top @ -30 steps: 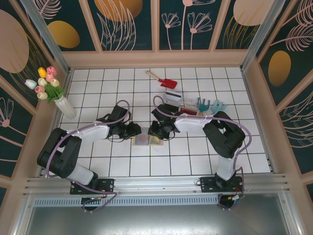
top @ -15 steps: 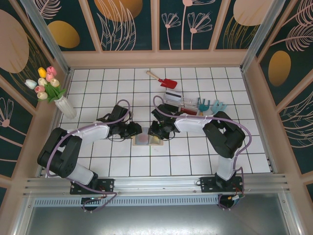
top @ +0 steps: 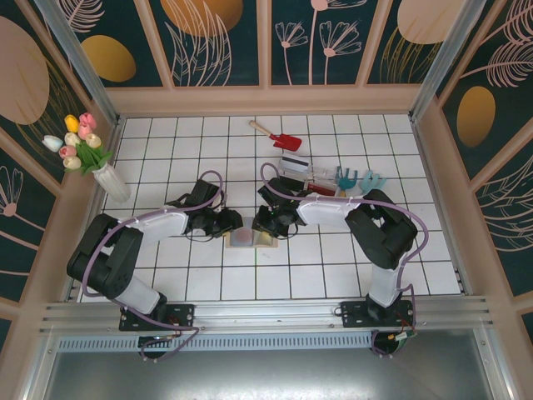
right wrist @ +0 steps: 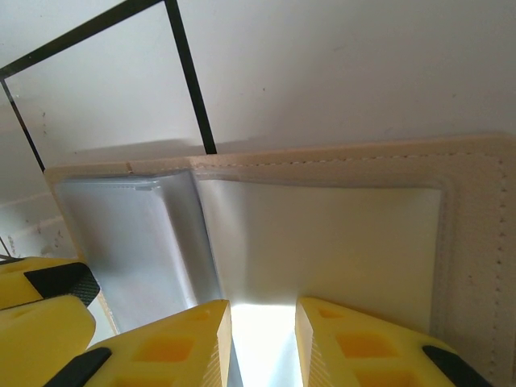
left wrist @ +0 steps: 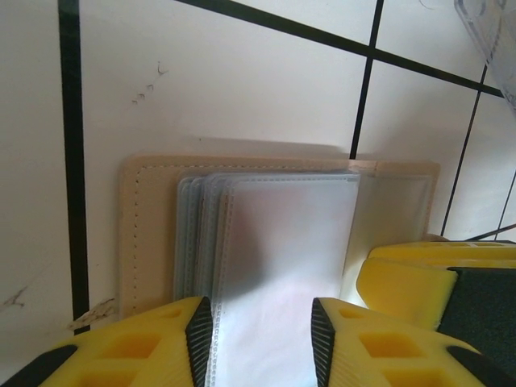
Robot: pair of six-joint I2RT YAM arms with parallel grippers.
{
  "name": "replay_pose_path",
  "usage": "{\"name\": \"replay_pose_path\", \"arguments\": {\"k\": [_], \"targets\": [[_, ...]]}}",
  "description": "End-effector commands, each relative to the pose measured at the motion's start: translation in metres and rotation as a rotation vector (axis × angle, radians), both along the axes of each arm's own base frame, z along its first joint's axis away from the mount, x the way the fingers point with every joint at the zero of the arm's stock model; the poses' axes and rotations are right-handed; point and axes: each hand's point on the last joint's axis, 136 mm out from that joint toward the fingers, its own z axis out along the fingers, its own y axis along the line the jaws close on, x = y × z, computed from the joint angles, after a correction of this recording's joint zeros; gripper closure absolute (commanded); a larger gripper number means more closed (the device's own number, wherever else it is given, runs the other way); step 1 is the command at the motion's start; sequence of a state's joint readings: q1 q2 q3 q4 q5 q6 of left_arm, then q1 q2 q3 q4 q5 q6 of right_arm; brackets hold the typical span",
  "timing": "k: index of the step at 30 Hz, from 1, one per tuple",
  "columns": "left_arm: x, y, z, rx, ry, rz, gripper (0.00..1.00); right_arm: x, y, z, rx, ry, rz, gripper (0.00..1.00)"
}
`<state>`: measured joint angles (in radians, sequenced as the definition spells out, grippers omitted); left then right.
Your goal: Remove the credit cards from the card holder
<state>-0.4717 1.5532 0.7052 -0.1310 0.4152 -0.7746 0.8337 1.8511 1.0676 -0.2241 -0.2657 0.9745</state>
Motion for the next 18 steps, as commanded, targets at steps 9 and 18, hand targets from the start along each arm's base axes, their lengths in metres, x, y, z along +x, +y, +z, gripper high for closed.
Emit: {"name": "replay_pose_path", "arguments": {"k": [9,18], "targets": [[-0.0081,0.0126,-0.0163,0.096,0.035,-0.013,0.59,-0.0085,-0.0053,-0.0158,-0.041,0.047,0.027,0.71],[-0.0096,0.0045,-0.0142,0.046,0.038,-0.035,0.62,-0.0087,-0.0053,-0.0166,-0.041,0.047,0.030,0.71]]}}
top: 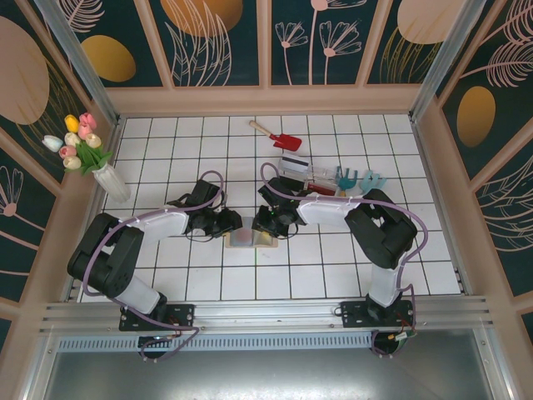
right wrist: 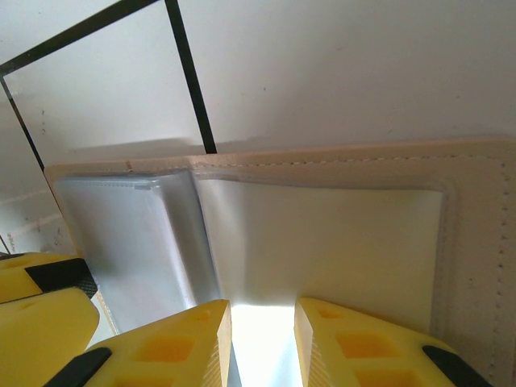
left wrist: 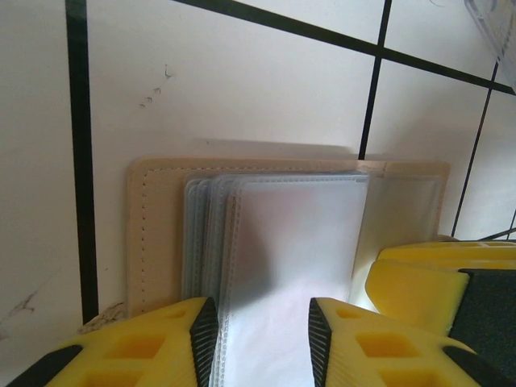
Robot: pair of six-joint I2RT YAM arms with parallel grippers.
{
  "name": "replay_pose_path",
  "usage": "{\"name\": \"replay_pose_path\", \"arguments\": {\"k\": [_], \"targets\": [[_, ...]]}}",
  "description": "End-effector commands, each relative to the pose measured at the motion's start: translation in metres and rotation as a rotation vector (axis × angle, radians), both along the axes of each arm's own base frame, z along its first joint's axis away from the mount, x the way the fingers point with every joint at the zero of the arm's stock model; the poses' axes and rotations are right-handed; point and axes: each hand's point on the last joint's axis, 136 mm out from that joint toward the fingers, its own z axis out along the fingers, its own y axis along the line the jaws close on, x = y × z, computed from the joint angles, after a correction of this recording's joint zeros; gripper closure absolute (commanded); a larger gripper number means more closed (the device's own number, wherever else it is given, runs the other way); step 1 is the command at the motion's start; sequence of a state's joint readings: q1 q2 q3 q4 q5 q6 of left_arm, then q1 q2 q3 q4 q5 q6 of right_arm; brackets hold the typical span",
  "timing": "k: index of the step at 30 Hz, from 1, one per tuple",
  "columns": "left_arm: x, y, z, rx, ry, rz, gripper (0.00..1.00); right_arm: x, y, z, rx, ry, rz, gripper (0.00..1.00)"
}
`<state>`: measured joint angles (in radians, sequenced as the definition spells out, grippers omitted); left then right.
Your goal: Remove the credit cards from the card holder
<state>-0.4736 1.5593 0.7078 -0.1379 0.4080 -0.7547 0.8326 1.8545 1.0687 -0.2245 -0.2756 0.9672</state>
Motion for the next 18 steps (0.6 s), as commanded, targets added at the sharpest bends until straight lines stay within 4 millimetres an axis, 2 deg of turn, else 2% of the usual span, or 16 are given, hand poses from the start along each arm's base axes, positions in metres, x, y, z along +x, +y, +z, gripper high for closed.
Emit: {"name": "replay_pose_path", "arguments": {"k": [1,5,10,18], "targets": [[-0.010,-0.001,-0.010,0.005,0.044,-0.034,0.62,-0.008,-0.006,-0.016,-0.043,0.041,0.021,0.71],[-0.010,-0.019,0.006,-0.110,0.027,-0.076,0.63,-0.008,-0.005,-0.015,-0.042,0.042,0.025,0.71],[-0.007,-0.024,0.017,-0.140,-0.009,-0.095,0.63,-0.005,-0.004,-0.009,-0.019,0.014,0.020,0.73],[-0.007,-0.029,0.018,-0.174,-0.001,-0.102,0.63,0.001,0.001,0.004,0.025,-0.019,0.014,0.73]]}}
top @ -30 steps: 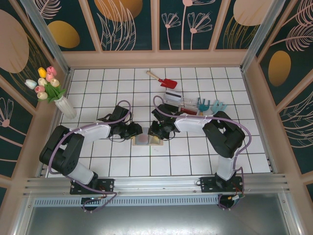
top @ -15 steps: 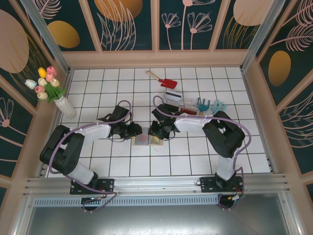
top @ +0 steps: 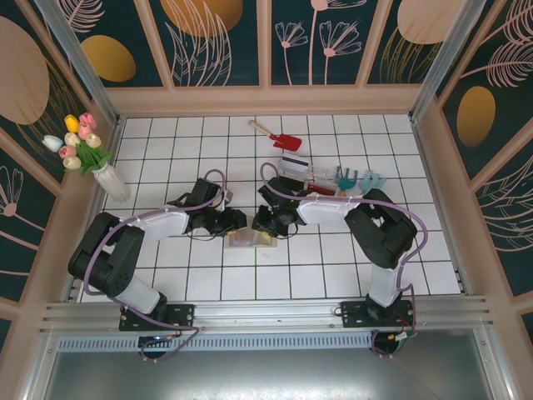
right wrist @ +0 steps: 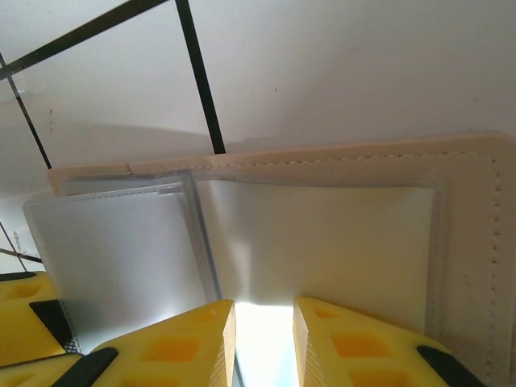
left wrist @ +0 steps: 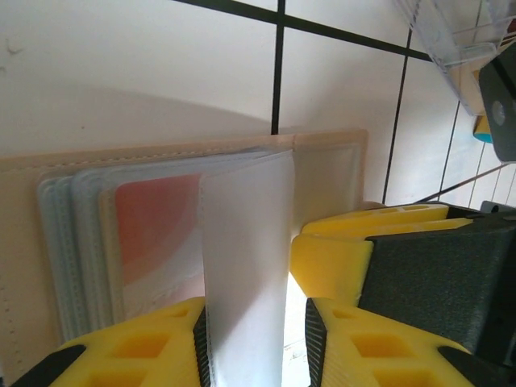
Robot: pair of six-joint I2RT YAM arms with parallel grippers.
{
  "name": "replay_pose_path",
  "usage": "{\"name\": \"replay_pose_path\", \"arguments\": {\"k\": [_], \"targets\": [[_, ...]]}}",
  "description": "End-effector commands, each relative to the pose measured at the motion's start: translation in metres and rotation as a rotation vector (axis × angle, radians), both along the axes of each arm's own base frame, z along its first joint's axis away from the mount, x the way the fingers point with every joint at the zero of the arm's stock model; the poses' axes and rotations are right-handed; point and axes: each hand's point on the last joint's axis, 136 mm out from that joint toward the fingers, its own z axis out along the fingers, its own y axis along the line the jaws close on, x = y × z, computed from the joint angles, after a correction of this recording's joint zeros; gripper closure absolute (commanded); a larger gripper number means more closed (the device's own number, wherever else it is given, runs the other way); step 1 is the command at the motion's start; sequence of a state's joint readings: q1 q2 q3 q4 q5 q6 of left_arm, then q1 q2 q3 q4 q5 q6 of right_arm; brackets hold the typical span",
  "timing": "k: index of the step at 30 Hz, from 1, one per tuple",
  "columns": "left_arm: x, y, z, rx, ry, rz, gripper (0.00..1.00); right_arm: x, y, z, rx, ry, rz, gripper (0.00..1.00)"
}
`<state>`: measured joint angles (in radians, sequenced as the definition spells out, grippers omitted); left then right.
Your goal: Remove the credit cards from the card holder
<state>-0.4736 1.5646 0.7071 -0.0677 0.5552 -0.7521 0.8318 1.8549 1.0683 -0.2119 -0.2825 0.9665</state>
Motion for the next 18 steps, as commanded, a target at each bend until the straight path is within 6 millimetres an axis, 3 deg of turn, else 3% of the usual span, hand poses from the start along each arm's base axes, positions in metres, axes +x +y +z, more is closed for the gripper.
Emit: {"name": "replay_pose_path", "arguments": {"k": [1,8,12,18], "targets": [[-0.003,-0.008,0.003,-0.046,-0.001,-0.030,0.63,0.002,-0.002,0.006,0.019,-0.024,0.006,0.73],[-0.001,-0.024,0.019,-0.127,-0.022,-0.046,0.63,0.020,-0.022,0.046,0.072,-0.148,-0.088,0.68],[0.001,-0.037,0.025,-0.151,-0.029,-0.058,0.63,0.032,-0.049,0.055,0.049,-0.196,-0.161,0.64],[0.002,-0.058,0.025,-0.165,-0.027,-0.083,0.62,0.042,-0.072,0.078,0.049,-0.296,-0.216,0.54]]}}
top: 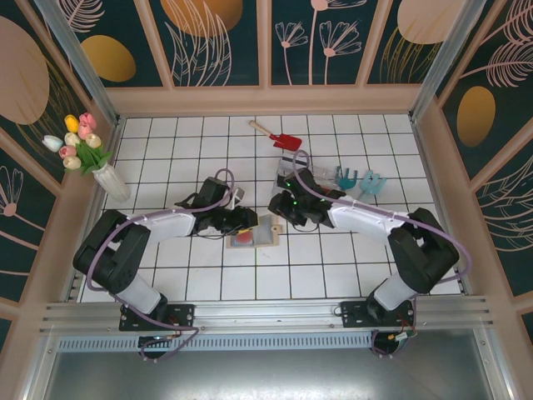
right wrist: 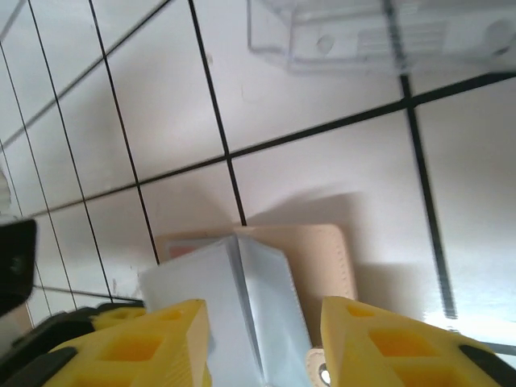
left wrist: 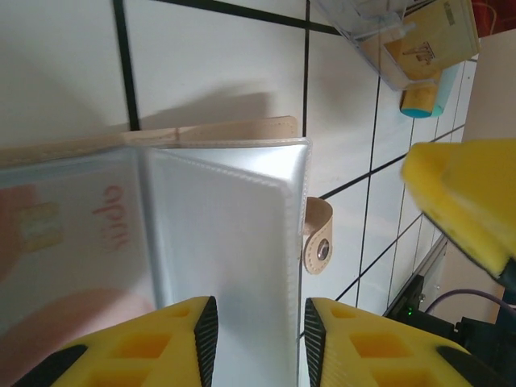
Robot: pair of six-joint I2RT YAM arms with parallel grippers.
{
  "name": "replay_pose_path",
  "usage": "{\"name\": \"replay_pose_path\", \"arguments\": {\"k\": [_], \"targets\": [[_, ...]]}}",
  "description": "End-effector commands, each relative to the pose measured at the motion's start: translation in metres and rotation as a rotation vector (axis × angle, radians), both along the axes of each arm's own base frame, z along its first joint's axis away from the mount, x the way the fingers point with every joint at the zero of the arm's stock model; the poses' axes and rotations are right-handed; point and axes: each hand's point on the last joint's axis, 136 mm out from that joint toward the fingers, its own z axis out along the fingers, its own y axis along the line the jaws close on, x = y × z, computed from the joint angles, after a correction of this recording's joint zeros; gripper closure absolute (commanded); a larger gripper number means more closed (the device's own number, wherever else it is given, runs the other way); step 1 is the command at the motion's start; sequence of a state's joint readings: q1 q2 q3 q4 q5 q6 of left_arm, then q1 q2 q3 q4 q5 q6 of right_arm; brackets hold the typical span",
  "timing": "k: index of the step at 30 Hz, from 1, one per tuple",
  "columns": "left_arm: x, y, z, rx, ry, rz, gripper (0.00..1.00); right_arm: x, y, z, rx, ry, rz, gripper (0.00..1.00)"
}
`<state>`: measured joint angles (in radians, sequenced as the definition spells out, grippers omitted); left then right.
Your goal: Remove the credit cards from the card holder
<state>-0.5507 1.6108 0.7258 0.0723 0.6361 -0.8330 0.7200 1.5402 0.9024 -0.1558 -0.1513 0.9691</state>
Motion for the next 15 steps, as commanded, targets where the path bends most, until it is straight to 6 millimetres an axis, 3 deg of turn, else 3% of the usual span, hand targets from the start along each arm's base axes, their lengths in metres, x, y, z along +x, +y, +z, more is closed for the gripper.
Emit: {"name": "replay_pose_path", "arguments": {"k": [1,7,15], "targets": [[0.007,-0.019,0.008,-0.034,-0.016,-0.016,0.61,0.008,-0.014,0.014,-0.024,-0.088,-0.037,0.53],[0.011,-0.022,-0.011,0.050,-0.010,0.010,0.59,0.007,-0.017,0.018,-0.008,-0.097,-0.043,0.53],[0.008,-0.013,-0.033,0.113,0.029,0.036,0.70,-0.002,0.007,0.003,0.024,-0.016,0.025,0.69]]}}
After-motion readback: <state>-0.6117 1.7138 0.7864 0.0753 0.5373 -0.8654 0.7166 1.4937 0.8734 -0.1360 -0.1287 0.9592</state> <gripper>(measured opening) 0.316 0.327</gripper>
